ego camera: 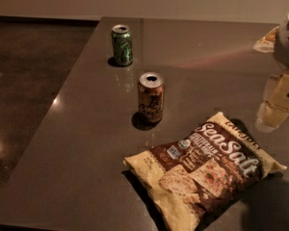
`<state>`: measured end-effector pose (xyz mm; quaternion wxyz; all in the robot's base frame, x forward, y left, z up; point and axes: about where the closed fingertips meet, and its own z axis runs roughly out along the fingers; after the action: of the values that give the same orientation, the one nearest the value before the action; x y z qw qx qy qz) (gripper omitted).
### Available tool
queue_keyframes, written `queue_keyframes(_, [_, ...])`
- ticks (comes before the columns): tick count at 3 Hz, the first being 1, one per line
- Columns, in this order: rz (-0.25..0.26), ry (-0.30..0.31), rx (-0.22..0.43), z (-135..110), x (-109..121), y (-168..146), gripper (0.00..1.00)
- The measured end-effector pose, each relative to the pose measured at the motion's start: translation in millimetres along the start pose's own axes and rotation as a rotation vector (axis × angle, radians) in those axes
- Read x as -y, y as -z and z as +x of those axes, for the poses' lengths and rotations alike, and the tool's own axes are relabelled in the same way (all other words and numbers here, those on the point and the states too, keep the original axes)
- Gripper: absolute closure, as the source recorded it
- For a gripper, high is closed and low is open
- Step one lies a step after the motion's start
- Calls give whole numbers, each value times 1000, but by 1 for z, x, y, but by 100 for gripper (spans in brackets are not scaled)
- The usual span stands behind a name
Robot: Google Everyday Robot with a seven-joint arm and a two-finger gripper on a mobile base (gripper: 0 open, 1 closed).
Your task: Knock orange can over
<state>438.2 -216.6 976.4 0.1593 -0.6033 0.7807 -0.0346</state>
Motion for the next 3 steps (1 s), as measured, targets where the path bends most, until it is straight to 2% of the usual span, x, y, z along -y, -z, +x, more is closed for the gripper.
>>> queue_keyframes(2, [-11, 3, 26, -7, 2, -2, 0])
queue_keyframes(3, [-40, 16, 120, -32, 3, -15, 0])
